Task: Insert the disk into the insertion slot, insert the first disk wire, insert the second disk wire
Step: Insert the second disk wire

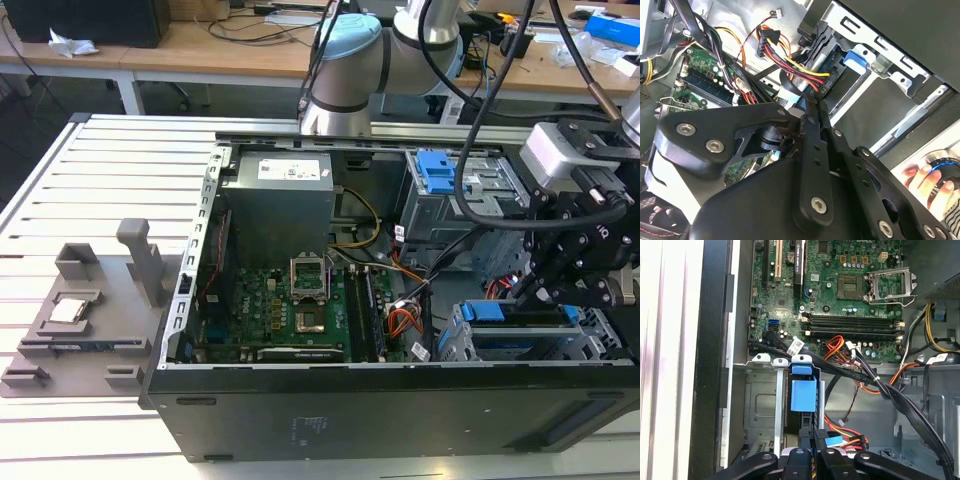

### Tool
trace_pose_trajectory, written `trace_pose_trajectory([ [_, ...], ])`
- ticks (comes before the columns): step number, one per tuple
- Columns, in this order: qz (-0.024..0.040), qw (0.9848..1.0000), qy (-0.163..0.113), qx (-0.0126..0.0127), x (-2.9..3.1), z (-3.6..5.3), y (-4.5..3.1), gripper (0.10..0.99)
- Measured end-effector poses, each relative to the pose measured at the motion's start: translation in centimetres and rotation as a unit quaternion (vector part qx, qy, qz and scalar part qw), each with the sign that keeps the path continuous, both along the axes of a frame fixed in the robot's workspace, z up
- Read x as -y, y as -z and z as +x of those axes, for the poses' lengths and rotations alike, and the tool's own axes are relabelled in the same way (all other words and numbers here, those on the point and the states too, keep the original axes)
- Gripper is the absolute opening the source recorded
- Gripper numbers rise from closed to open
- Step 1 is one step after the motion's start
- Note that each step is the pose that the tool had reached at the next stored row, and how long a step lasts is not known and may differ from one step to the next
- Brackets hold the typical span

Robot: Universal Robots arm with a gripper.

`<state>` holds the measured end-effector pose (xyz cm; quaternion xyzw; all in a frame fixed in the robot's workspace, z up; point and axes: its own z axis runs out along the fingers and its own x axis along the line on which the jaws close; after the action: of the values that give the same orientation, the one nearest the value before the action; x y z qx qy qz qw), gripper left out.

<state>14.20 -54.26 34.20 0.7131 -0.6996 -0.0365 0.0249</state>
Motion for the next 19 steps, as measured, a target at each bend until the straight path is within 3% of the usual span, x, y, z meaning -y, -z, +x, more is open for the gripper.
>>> trace_pose_trajectory([
  [19, 0.0022, 1.0000, 0.000, 0.0000, 0.09, 0.05, 0.45, 0.145],
])
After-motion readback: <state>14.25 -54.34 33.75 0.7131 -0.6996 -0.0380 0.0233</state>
